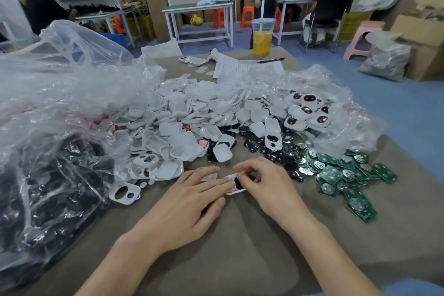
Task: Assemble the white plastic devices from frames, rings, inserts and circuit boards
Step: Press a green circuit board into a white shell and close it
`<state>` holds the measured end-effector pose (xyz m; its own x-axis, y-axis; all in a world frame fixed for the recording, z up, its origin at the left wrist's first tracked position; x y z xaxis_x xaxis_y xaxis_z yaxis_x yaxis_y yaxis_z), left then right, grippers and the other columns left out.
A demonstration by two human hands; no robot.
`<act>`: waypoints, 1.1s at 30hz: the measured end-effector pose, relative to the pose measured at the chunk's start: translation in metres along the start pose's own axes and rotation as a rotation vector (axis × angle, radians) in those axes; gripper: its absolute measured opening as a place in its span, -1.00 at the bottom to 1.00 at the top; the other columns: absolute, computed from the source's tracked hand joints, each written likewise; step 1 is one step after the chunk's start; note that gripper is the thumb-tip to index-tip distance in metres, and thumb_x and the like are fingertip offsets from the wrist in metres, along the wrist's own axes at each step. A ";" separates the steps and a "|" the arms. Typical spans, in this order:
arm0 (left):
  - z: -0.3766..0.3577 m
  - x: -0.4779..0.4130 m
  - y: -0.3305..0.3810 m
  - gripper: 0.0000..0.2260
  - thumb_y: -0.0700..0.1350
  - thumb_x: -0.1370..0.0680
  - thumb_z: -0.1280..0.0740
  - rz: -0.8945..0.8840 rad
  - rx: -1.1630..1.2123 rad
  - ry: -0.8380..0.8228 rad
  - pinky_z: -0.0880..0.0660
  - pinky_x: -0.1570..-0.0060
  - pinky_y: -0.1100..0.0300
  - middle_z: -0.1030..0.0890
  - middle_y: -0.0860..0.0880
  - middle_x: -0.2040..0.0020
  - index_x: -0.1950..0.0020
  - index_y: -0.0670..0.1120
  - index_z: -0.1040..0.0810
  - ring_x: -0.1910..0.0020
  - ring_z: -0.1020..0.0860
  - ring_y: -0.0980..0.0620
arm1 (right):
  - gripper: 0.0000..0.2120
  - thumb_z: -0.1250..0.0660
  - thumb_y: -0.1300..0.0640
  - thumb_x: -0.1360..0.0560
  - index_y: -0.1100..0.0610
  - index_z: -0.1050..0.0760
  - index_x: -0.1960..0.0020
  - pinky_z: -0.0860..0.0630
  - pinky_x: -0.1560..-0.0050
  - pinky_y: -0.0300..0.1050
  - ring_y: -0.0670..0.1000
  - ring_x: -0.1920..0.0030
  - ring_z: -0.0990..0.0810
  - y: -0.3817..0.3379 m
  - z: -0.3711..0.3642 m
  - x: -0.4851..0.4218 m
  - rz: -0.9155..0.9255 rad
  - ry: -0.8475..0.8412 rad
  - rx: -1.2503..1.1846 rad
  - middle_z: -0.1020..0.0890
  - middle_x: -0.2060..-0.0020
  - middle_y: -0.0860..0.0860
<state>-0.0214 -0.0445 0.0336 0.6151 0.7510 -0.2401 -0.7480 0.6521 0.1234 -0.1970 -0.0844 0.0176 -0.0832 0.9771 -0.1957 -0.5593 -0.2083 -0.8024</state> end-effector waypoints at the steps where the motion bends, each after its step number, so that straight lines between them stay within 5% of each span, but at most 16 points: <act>1: 0.000 0.000 0.000 -0.61 0.04 -0.69 -0.10 0.001 0.001 -0.001 -0.18 -0.42 0.23 -0.51 0.20 -0.41 -0.48 0.04 -0.47 -0.51 -0.31 0.09 | -0.84 -0.41 0.13 -0.53 -0.13 -0.67 0.00 -0.39 0.12 -0.47 -0.28 0.19 -0.50 0.001 0.000 0.000 -0.002 0.000 -0.003 -0.58 0.12 -0.17; 7: 0.006 0.002 -0.003 -0.67 0.04 -0.69 -0.13 0.036 0.078 0.069 -0.43 -0.24 0.09 -0.54 0.13 -0.27 -0.31 0.03 -0.61 -0.30 -0.44 0.03 | -0.84 -0.42 0.09 -0.51 -0.19 -0.64 0.06 -0.38 0.22 -0.44 -0.24 0.29 -0.50 0.008 -0.002 -0.007 -0.017 -0.057 0.022 -0.59 0.17 -0.18; 13: 0.006 -0.006 -0.007 -0.68 0.02 -0.68 -0.16 0.001 0.122 0.050 -0.45 -0.21 0.09 -0.57 0.14 -0.23 -0.25 0.00 -0.65 -0.26 -0.47 0.06 | -0.90 -0.43 0.11 -0.53 -0.07 -0.65 0.01 -0.45 0.53 -0.26 -0.12 0.47 -0.55 0.008 0.001 -0.026 -0.113 -0.358 -0.153 -0.63 0.30 -0.19; 18: 0.005 -0.009 -0.014 -0.69 0.00 -0.67 -0.16 -0.003 0.204 0.039 -0.40 -0.28 0.17 -0.60 0.18 -0.22 -0.21 -0.01 -0.68 -0.30 -0.46 0.07 | -0.90 -0.45 -0.04 -0.49 -0.13 -0.63 -0.01 -0.43 0.51 -0.31 -0.17 0.51 -0.50 0.007 0.007 -0.030 -0.147 -0.480 -0.167 -0.64 0.34 -0.17; 23: -0.001 -0.013 -0.016 -0.68 0.01 -0.67 -0.17 -0.027 0.205 -0.010 -0.36 -0.34 0.17 -0.58 0.18 -0.28 -0.25 0.00 -0.66 -0.37 -0.43 0.05 | -0.90 -0.44 0.05 -0.49 -0.12 -0.64 0.03 -0.46 0.53 -0.26 -0.16 0.50 -0.53 0.007 0.005 -0.031 -0.137 -0.471 -0.151 -0.63 0.23 -0.23; 33: -0.006 -0.013 -0.012 -0.71 0.01 -0.67 -0.19 -0.061 0.137 -0.030 -0.44 -0.17 0.02 -0.58 0.14 -0.26 -0.24 0.01 -0.66 -0.24 -0.48 0.00 | -0.93 -0.41 0.00 -0.43 -0.12 -0.66 0.10 -0.48 0.47 -0.31 -0.07 0.55 -0.55 0.009 0.004 -0.030 -0.105 -0.480 -0.166 -0.64 0.30 -0.14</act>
<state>-0.0226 -0.0627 0.0294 0.6669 0.7112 -0.2223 -0.6697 0.7029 0.2399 -0.2028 -0.1157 0.0187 -0.4246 0.8944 0.1406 -0.4497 -0.0735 -0.8901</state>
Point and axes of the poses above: each hand's wrist, its own x-axis away from the middle knuckle, its own z-axis out of the back of the hand, y = z × x, the point moved 5 cm from there along -x, towards the middle knuckle
